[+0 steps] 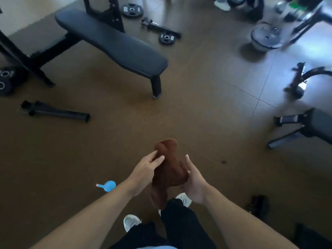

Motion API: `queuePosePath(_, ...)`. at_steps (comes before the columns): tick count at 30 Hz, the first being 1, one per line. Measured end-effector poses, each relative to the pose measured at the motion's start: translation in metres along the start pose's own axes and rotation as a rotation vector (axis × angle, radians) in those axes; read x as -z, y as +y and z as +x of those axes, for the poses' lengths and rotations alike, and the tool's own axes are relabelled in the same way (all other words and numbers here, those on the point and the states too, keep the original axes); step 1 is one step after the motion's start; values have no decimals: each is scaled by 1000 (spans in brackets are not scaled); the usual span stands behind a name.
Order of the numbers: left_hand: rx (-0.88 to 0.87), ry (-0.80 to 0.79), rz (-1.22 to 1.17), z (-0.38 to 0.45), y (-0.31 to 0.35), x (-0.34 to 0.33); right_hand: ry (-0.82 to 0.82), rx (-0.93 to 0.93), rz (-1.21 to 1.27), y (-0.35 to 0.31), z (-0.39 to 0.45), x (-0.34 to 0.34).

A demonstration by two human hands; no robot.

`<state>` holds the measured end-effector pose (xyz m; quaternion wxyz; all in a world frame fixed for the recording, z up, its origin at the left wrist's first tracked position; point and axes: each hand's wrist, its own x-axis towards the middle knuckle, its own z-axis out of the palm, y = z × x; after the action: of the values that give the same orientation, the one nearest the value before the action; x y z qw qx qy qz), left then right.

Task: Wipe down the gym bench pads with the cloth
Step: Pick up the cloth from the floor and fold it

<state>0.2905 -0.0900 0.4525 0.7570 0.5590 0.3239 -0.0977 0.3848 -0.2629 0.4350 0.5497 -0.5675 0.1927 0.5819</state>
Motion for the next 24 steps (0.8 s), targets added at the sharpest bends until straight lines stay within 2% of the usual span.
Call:
queuePosePath(4, 88, -72, 70, 39, 13, -77, -93, 60, 282, -14, -15, 72)
queuePosePath(6, 122, -84, 135, 63, 14, -114, -49, 151, 307, -22, -19, 111)
queuePosePath(10, 248, -40, 236, 107, 14, -189, 200, 288, 287, -39, -27, 187)
queuePosePath(15, 348, -58, 358, 152, 8, -273, 442, 354, 288, -51, -45, 272)
queuePosePath(19, 396, -118, 438, 172, 2, -338, 623, 264, 305, -37, -57, 332)
queuePosePath(24, 353, -171, 759, 199, -20, -408, 757, 10, 513, -1, -64, 379)
